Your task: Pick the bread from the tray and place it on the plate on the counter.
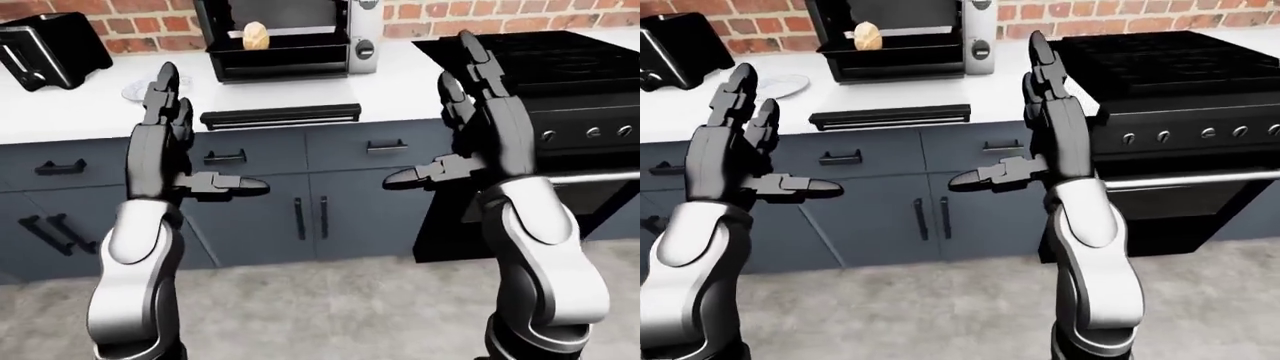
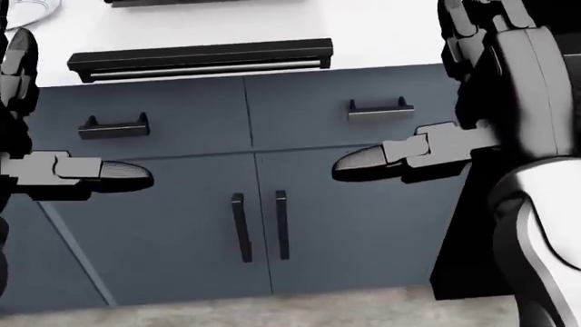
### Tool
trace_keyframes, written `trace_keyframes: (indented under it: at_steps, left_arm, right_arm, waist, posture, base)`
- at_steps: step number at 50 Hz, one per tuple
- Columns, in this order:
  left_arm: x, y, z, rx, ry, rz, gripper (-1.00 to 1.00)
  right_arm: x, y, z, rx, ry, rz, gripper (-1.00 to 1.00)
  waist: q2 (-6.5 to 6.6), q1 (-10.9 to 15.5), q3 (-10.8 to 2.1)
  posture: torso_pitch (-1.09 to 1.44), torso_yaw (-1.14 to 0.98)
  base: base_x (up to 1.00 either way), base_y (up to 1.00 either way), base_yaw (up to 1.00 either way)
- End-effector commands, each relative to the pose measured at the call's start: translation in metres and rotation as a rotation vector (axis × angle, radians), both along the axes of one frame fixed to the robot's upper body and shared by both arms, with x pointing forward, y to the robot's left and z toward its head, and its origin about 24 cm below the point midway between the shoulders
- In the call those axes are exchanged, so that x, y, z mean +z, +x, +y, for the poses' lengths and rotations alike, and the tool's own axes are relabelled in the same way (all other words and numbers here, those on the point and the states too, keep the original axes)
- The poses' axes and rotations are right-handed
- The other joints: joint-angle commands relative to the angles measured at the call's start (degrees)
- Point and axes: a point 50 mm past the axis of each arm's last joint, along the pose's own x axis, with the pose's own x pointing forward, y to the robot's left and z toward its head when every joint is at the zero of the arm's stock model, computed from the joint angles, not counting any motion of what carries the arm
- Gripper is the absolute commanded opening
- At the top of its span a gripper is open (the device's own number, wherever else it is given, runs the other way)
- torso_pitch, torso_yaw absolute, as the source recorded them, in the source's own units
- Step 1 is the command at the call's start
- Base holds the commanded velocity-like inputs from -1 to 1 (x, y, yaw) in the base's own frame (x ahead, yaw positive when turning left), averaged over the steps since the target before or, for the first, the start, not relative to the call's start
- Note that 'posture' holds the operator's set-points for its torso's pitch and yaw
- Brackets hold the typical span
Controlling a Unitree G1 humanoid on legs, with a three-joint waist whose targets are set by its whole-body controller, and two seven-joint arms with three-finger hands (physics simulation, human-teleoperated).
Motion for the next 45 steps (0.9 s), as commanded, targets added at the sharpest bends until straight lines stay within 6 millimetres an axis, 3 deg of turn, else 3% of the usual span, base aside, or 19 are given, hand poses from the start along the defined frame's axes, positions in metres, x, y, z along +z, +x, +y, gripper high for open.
trace_keyframes:
  at_steps: [1, 3, 4, 5, 7, 13, 17, 19, 20, 21, 24, 26, 27, 29, 31, 38, 40, 44, 45]
  left_arm:
    - [0.014, -0.005, 0.004, 0.022, 0.012, -0.072, 1.00]
    - [0.015, -0.006, 0.005, 0.024, 0.006, -0.080, 1.00]
    - [0.014, -0.006, 0.005, 0.031, 0.002, -0.085, 1.00]
    - [0.012, -0.007, 0.004, 0.030, -0.008, -0.088, 1.00]
    - [0.009, -0.008, 0.004, 0.033, -0.014, -0.086, 1.00]
    - [0.015, -0.013, 0.009, 0.047, -0.006, -0.097, 1.00]
    - [0.019, -0.015, 0.012, 0.053, -0.016, -0.102, 1.00]
    - [0.021, -0.016, 0.012, 0.052, -0.015, -0.106, 1.00]
    - [0.021, -0.017, 0.012, 0.053, -0.011, -0.107, 1.00]
    - [0.022, -0.018, 0.012, 0.054, -0.013, -0.109, 1.00]
    - [0.027, -0.021, 0.015, 0.060, -0.020, -0.118, 1.00]
    - [0.029, -0.022, 0.017, 0.066, -0.017, -0.124, 1.00]
    - [0.029, -0.023, 0.017, 0.071, -0.011, -0.123, 1.00]
    - [0.030, -0.023, 0.018, 0.073, -0.008, -0.125, 1.00]
    - [0.033, -0.025, 0.019, 0.075, -0.009, -0.131, 1.00]
    - [0.037, -0.027, 0.022, 0.079, -0.006, -0.154, 1.00]
    - [0.038, -0.027, 0.024, 0.082, -0.008, -0.158, 1.00]
    - [0.037, -0.028, 0.025, 0.088, -0.007, -0.159, 1.00]
    - [0.037, -0.029, 0.025, 0.088, -0.005, -0.160, 1.00]
  right_arm:
    - [0.010, -0.003, 0.003, 0.017, -0.002, -0.061, 1.00]
    - [0.011, -0.004, 0.004, 0.022, 0.000, -0.065, 1.00]
    - [0.011, -0.004, 0.004, 0.020, -0.001, -0.065, 1.00]
    - [0.011, -0.005, 0.004, 0.020, 0.005, -0.068, 1.00]
    - [0.008, -0.005, 0.005, 0.023, 0.005, -0.061, 1.00]
    - [0.011, -0.005, 0.007, 0.029, 0.003, -0.074, 1.00]
    - [0.015, -0.006, 0.008, 0.037, 0.002, -0.095, 1.00]
    - [0.015, -0.007, 0.009, 0.038, -0.004, -0.098, 1.00]
    - [0.016, -0.008, 0.009, 0.041, -0.003, -0.098, 1.00]
    - [0.017, -0.008, 0.010, 0.047, -0.002, -0.102, 1.00]
    - [0.023, -0.011, 0.010, 0.048, -0.007, -0.116, 1.00]
    - [0.026, -0.013, 0.011, 0.051, -0.016, -0.122, 1.00]
    - [0.028, -0.013, 0.011, 0.053, -0.017, -0.127, 1.00]
    - [0.034, -0.015, 0.011, 0.053, -0.022, -0.137, 1.00]
    - [0.041, -0.018, 0.012, 0.058, -0.022, -0.149, 1.00]
    - [0.052, -0.020, 0.010, 0.043, -0.051, -0.177, 1.00]
    - [0.053, -0.020, 0.010, 0.041, -0.058, -0.181, 1.00]
    - [0.055, -0.021, 0.010, 0.041, -0.057, -0.192, 1.00]
    - [0.055, -0.021, 0.009, 0.042, -0.055, -0.192, 1.00]
  waist:
    - [0.12, 0.1, -0.44]
    - [3.11, 0.0, -1.04]
    - [6.07, 0.1, -2.13]
    - [5.71, 0.7, -2.17]
    - [5.23, 1.0, -0.22]
    - [1.65, 1.6, 0.32]
    - [0.32, 1.8, -0.17]
    - [-1.32, 1.8, -1.03]
    - [-0.21, 1.1, -0.26]
    - [-0.90, 1.6, 0.26]
    - [-1.23, 0.9, -1.12]
    - [-0.38, 0.3, -0.29]
    - [1.03, 0.0, 0.14]
    - [7.21, 1.4, -0.88]
    - [5.76, 1.6, 0.35]
    - [2.08, 1.6, 1.43]
    - [1.71, 1.7, -0.34]
    - [-0.14, 2.3, -0.11]
    - [-1.33, 2.5, -0.16]
  posture:
    - [0.00, 0.00]
    - [0.00, 0.00]
    - [0.00, 0.00]
    - [0.00, 0.00]
    - [0.00, 0.00]
    - [0.00, 0.00]
    - [0.00, 0.00]
    - [0.00, 0.00]
    - [0.00, 0.00]
    - [0.00, 0.00]
    - [0.00, 0.00]
    - [0.00, 0.00]
    - [0.00, 0.00]
    - [0.00, 0.00]
    - [0.00, 0.00]
    - [0.00, 0.00]
    - [0.00, 0.00]
    - [0.00, 0.00]
    - [0.00, 0.00]
  base:
    - [0.28, 0.63, 0.00]
    - [0.28, 0.62, 0.00]
    - [0.29, 0.62, 0.00]
    - [0.28, 0.62, 0.00]
    - [0.27, 0.63, 0.00]
    - [0.28, 0.62, 0.00]
    - [0.27, 0.57, 0.00]
    - [0.28, 0.55, 0.00]
    - [0.27, 0.44, 0.00]
    - [0.27, 0.43, 0.00]
    - [0.28, 0.42, 0.00]
    - [0.26, 0.34, 0.00]
    - [0.16, 0.09, 0.00]
    - [0.10, 0.03, 0.00]
    - [0.02, 0.00, 0.00]
    - [0.00, 0.00, 0.00]
    - [0.12, 0.00, 0.00]
    - [0.26, 0.03, 0.00]
    - [0.29, 0.13, 0.00]
